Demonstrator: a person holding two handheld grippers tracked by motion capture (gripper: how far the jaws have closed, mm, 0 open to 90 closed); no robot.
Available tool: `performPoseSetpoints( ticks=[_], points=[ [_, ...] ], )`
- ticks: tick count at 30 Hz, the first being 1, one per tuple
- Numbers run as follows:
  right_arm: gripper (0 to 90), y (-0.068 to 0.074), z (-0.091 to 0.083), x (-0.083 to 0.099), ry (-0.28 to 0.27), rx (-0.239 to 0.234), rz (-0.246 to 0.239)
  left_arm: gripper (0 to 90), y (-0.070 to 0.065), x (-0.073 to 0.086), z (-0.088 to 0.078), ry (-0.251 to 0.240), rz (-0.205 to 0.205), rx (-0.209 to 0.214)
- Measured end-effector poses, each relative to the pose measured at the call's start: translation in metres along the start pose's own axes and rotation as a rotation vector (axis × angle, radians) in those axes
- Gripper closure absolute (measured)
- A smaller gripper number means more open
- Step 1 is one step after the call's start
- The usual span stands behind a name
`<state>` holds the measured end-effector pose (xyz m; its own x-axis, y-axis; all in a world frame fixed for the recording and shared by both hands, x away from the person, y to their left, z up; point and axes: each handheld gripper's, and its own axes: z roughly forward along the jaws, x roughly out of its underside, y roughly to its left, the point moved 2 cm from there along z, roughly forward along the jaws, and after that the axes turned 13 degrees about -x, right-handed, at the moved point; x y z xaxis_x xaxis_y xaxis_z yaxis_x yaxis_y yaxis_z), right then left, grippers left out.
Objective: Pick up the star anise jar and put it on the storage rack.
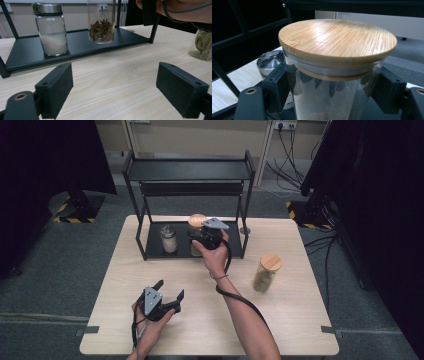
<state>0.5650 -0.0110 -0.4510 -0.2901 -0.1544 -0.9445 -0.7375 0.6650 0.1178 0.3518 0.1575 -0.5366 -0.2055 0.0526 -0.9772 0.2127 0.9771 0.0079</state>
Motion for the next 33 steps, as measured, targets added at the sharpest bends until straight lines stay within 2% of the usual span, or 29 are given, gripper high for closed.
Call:
performPoseSetpoints(
  ticks=[14,25,33],
  points=[
    [25.6,-0.01,0.012,-0.002,0.014,0.018,0.016,13.7,0.0,0.0,0.0,-0.001,0.0,0.002],
    [25.6,-0.011,0.019,-0.005,0.018,0.019,0.008,13.7,0.0,0.0,0.0,-0.004,0.002,0.003],
    [25.6,-0.013,0.023,-0.004,0.016,0.025,0.022,13.7,0.0,0.0,0.0,-0.004,-0.001,0.004]
  ],
)
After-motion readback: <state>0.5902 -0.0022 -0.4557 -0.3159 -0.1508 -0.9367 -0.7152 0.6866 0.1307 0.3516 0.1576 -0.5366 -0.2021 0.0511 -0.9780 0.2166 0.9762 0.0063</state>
